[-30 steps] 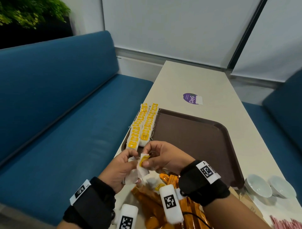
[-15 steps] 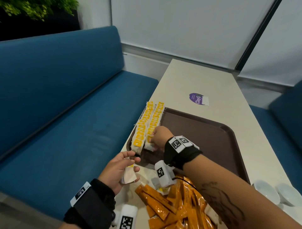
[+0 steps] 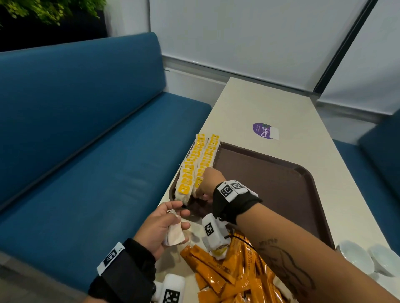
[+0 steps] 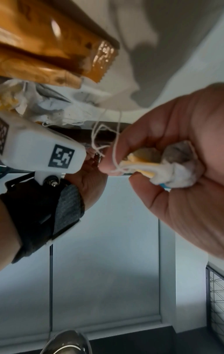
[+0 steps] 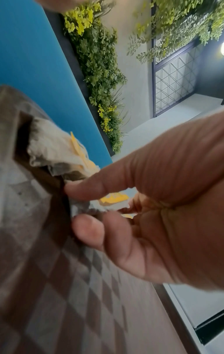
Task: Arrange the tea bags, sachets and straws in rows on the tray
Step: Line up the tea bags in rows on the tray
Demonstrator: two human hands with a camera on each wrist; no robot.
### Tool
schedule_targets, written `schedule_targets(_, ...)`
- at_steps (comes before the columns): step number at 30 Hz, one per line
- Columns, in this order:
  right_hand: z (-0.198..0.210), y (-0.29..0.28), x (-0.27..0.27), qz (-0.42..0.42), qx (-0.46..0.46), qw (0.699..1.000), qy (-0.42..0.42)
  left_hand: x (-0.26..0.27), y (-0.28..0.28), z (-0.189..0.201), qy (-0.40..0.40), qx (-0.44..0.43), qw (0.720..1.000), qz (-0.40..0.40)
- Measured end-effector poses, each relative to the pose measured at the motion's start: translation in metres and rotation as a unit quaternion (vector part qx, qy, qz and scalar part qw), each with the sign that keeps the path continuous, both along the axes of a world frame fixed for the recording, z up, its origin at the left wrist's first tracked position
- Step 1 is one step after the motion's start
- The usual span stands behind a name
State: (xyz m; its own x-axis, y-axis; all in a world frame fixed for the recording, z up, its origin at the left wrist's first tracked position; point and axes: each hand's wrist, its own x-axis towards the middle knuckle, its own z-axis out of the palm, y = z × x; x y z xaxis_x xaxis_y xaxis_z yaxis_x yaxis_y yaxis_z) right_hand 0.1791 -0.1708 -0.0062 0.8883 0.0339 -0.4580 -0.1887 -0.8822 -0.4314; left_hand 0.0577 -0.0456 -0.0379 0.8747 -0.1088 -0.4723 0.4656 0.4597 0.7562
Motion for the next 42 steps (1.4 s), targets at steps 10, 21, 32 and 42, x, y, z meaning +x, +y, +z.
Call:
schedule_targets(10, -0.003, 0.004, 0.008, 0.042, -0.047, 0.997, -0.049, -0.006, -0.002, 0.002, 0.001, -0.017, 1.000, -0.009)
schedule_targets(21, 0.033, -0.028, -0.053, 0.000, 0.226, 0.971, -0.079, -0.004, -0.005, 0.013, -0.026, -0.022, 0.999, -0.034)
schedule_targets(32, 0.028, -0.039, -0.111, 0.086, 0.261, 0.961, -0.033, -0.012, -0.026, 0.020, -0.009, -0.047, 0.997, -0.054)
schedule_targets(42, 0.031, -0.052, -0.113, -0.055, 0.377, 0.923, -0.058, -0.017, -0.027, 0.016, -0.024, -0.051, 0.998, -0.032)
